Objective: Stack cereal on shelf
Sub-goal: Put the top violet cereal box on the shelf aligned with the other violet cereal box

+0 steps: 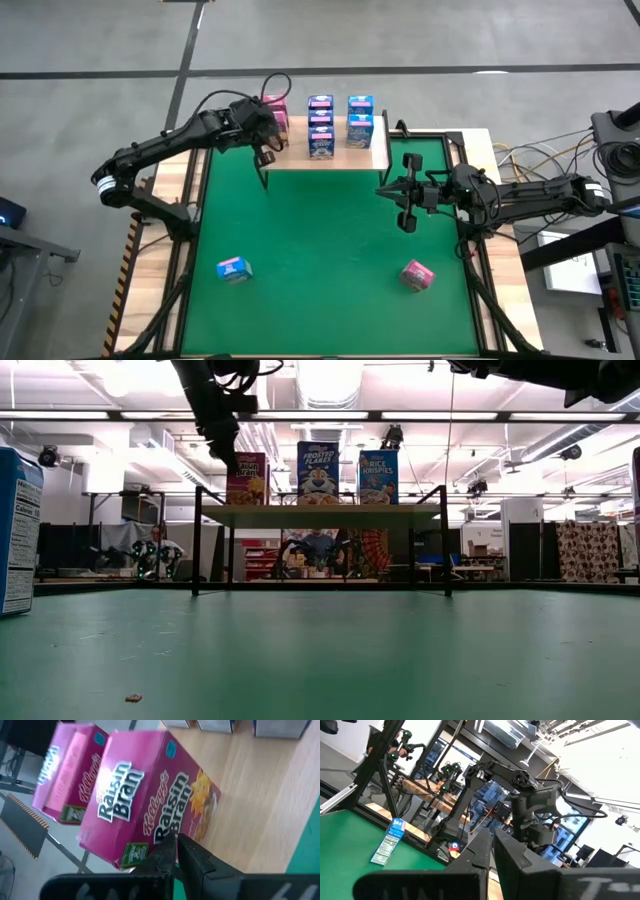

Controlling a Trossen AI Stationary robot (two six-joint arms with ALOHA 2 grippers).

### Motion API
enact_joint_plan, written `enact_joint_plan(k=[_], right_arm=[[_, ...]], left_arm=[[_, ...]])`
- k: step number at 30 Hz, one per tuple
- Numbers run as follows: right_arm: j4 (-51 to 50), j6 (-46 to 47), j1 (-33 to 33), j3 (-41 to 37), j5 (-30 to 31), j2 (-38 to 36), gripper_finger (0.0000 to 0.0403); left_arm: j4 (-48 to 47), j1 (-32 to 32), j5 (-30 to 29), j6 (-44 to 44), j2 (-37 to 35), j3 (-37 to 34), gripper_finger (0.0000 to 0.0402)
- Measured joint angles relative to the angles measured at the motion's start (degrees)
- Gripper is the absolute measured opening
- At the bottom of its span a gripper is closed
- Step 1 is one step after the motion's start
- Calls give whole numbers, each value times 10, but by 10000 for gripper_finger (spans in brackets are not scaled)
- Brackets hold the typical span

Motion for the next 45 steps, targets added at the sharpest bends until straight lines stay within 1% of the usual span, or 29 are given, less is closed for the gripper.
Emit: enact_joint_plan(k=[10, 15, 16, 18, 20, 21, 22, 23, 25, 30, 32, 34, 38, 45], right_arm=[[0, 0, 0, 0, 0, 0, 12], [0, 0, 0, 0, 0, 0, 12], [1, 0, 0, 0, 0, 0, 12], [0, 0, 0, 0, 0, 0, 12], [0, 0, 0, 0, 0, 0, 12], [0, 0, 0, 0, 0, 0, 12], [0, 0, 0, 0, 0, 0, 12], [0, 0, 0, 0, 0, 0, 12], [0, 0, 0, 0, 0, 0, 12], [0, 0, 0, 0, 0, 0, 12], [1, 0, 0, 0, 0, 0, 12], [1, 0, 0, 0, 0, 0, 12], [1, 3, 0, 0, 0, 0, 12], [4, 5, 0, 0, 0, 0, 12]], left_arm=[[14, -1, 6, 0, 0, 0, 1], [13, -13, 29, 13, -27, 0, 1], [14, -14, 43, 20, -37, 0, 1], [27, -14, 100, 35, -63, -1, 1], [62, -13, 173, 47, -96, -8, 1], [83, -13, 200, 52, -112, -13, 1], [103, -13, 211, 54, -128, -19, 1], [127, -13, 210, 55, -145, -29, 1], [175, -13, 177, 55, -174, -57, 1], [318, -11, 28, 47, -227, -162, 1], [354, -11, -14, 47, -237, -204, 1], [376, -10, -27, 46, -242, -236, 1], [387, -10, -28, 40, -241, -277, 1], [396, -9, -28, 32, -228, -292, 1]])
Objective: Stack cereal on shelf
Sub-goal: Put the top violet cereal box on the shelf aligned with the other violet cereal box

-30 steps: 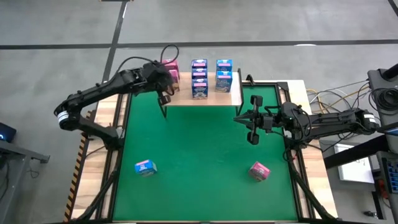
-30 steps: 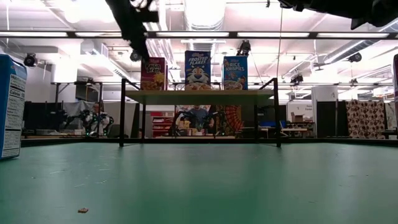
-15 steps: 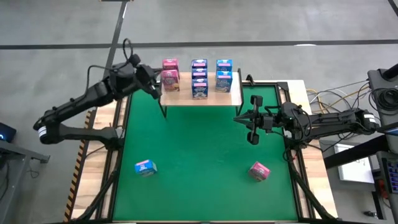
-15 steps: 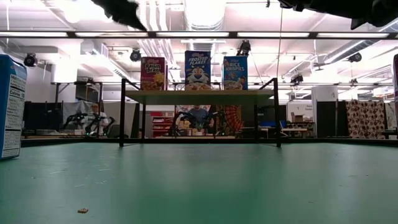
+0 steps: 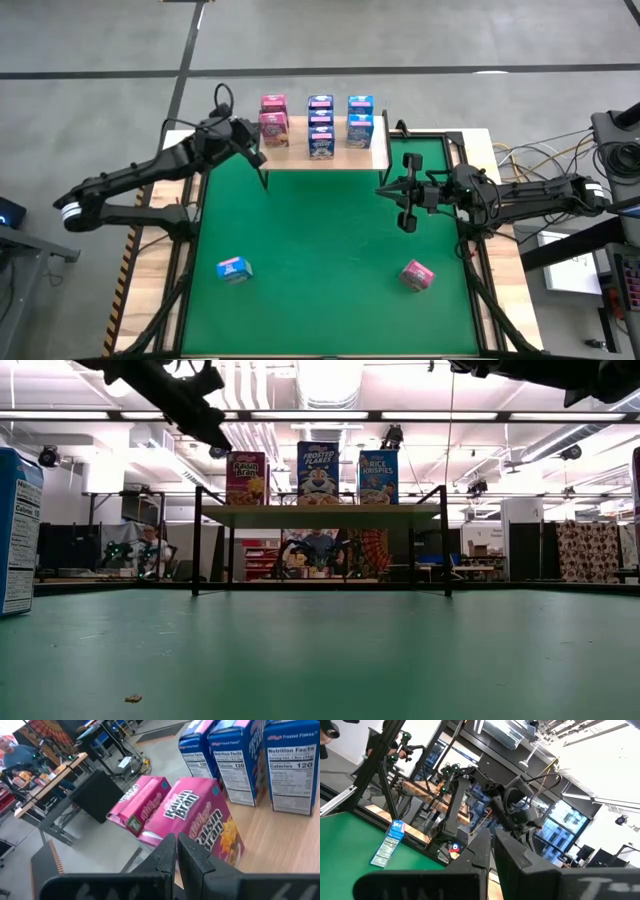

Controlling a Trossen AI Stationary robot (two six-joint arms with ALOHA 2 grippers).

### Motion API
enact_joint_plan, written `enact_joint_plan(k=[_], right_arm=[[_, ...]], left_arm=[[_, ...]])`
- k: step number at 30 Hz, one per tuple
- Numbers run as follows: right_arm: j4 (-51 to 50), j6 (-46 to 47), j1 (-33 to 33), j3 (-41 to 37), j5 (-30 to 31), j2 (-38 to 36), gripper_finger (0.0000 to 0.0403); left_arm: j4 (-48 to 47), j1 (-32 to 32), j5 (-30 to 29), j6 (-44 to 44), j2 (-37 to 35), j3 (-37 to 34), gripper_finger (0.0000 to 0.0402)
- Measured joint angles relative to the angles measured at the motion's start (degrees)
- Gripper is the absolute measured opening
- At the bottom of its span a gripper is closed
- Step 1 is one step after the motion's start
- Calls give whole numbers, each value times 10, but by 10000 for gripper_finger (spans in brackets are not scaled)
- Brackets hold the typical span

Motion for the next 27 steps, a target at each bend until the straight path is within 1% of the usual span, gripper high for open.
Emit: enact_joint_plan(k=[14, 17, 18, 21, 22, 24, 27], right_arm=[[0, 0, 0, 0, 0, 0, 12], [-1, 0, 0, 0, 0, 0, 12], [-1, 0, 0, 0, 0, 0, 12], [-1, 1, 0, 0, 0, 0, 12], [-1, 1, 0, 0, 0, 0, 12], [-1, 2, 0, 0, 0, 0, 12], [-1, 2, 0, 0, 0, 0, 12]], left_arm=[[29, 0, 0, 5, 8, 1, 1], [14, -2, -4, 6, -6, 23, 1], [7, -2, -17, 7, -12, 31, 1], [-21, 5, -92, 31, -25, 41, 1], [-31, 10, -105, 39, -27, 41, 1], [-45, 17, -98, 42, -30, 40, 1], [-63, 25, -63, 31, -23, 36, 1]])
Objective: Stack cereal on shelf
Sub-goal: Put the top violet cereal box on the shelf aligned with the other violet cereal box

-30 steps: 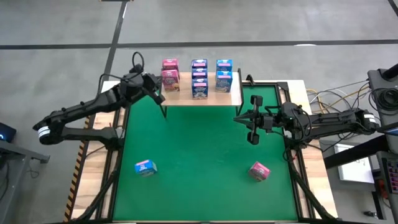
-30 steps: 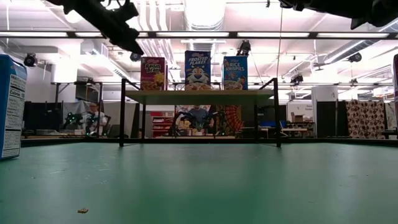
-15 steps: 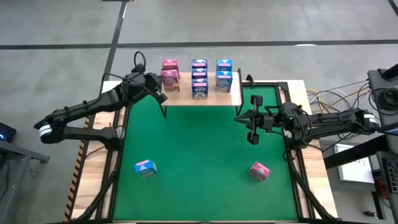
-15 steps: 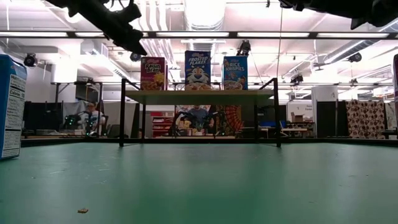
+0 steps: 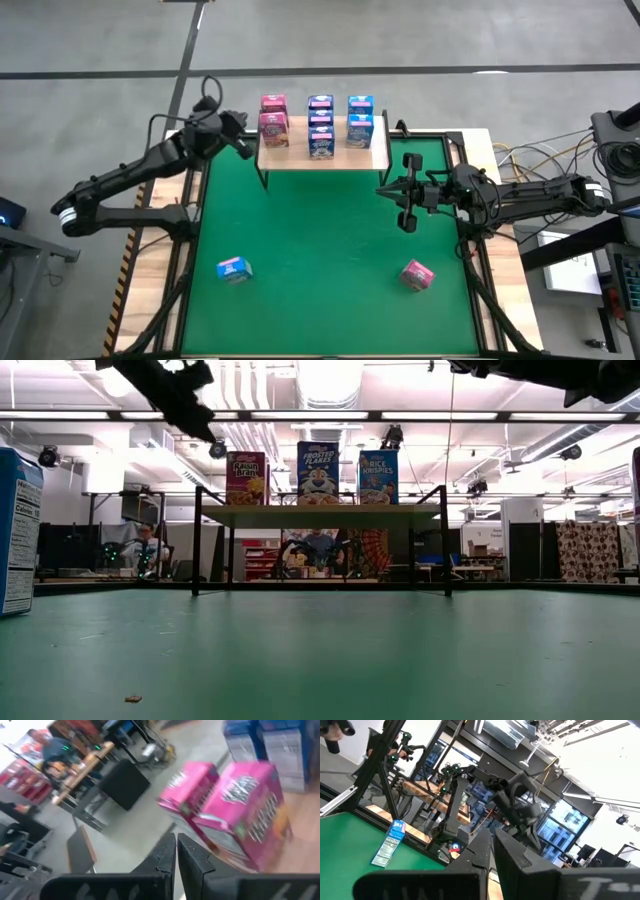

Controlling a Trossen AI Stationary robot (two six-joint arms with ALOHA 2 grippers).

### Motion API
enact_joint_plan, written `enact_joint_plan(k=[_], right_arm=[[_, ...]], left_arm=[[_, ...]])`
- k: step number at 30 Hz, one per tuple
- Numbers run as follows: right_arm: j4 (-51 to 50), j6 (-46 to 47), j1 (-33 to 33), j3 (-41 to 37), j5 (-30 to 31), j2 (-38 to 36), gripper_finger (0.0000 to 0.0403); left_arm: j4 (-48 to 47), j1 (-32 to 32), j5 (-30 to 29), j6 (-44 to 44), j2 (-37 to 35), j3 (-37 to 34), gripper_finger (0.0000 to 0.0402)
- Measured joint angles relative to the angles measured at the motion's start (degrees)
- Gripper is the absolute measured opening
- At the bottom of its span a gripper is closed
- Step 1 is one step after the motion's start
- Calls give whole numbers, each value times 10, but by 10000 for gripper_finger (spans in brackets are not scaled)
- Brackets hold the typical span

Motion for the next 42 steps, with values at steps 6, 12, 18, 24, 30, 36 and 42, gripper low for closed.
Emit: enact_joint_plan(k=[6, 12, 18, 24, 30, 36, 42], right_arm=[[0, 0, 0, 0, 0, 0, 12], [0, 0, 0, 0, 0, 0, 12], [0, 0, 0, 0, 0, 0, 12], [0, 0, 0, 0, 0, 0, 12], [0, 1, 0, 0, 0, 0, 12], [0, 2, 0, 0, 0, 0, 12], [0, 2, 0, 0, 0, 0, 12]], left_arm=[[-4, 1, 7, -8, 36, -6, 1], [-5, 1, 8, -12, 61, -6, 1], [-3, 1, 27, -29, 71, -6, 1], [1, 1, 49, -46, 80, -6, 1], [1, 1, 41, -49, 82, -6, 1], [-10, -15, 27, -61, 49, -5, 1], [-41, -38, 161, -100, 8, -5, 1]])
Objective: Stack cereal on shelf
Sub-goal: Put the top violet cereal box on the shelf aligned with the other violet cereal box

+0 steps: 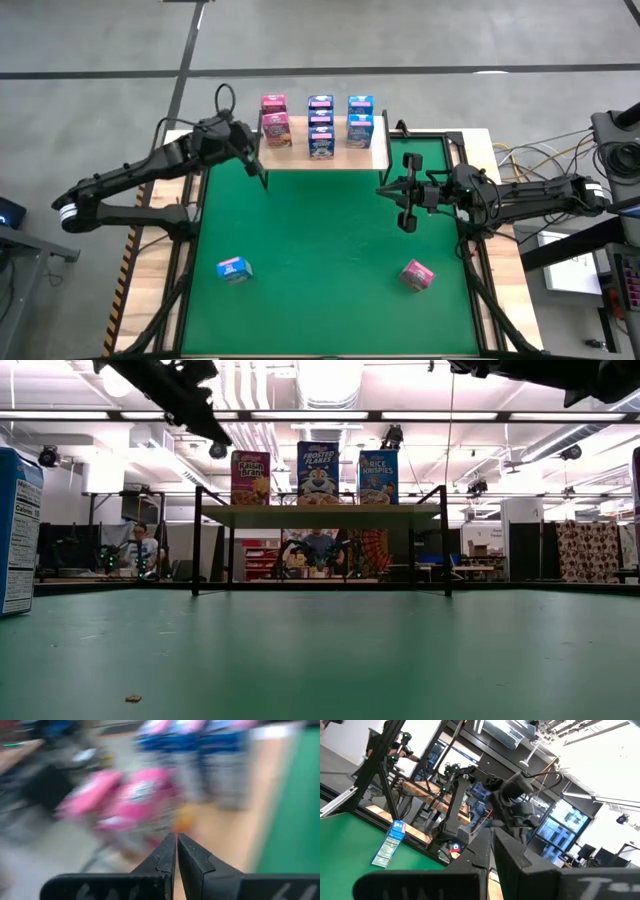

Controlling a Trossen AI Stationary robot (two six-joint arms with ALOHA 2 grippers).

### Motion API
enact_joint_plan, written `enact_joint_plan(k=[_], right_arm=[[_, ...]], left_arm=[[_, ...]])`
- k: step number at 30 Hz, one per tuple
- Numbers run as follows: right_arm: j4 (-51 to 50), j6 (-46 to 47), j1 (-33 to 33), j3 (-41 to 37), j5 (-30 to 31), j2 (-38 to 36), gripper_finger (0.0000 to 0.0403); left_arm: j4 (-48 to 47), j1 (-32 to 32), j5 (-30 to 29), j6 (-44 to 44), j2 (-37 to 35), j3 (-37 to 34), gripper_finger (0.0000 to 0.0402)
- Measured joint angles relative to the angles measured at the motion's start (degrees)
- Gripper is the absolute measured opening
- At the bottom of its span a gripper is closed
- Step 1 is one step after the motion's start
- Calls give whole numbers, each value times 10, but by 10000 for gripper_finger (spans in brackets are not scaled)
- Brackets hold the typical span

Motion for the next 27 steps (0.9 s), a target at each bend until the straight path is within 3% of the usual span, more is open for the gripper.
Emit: enact_joint_plan(k=[3, 5, 16, 27], right_arm=[[0, 0, 0, 0, 0, 0, 12], [0, 0, 0, 0, 0, 0, 12], [0, 0, 0, 0, 0, 0, 12], [0, 0, 0, 0, 0, 0, 12]], left_arm=[[-5, -2, 95, -17, 3, -3, 1], [-4, -3, 102, -25, 11, -3, 1], [10, -2, -76, -29, 71, -5, 1], [45, -2, -92, -26, 90, -5, 1]])
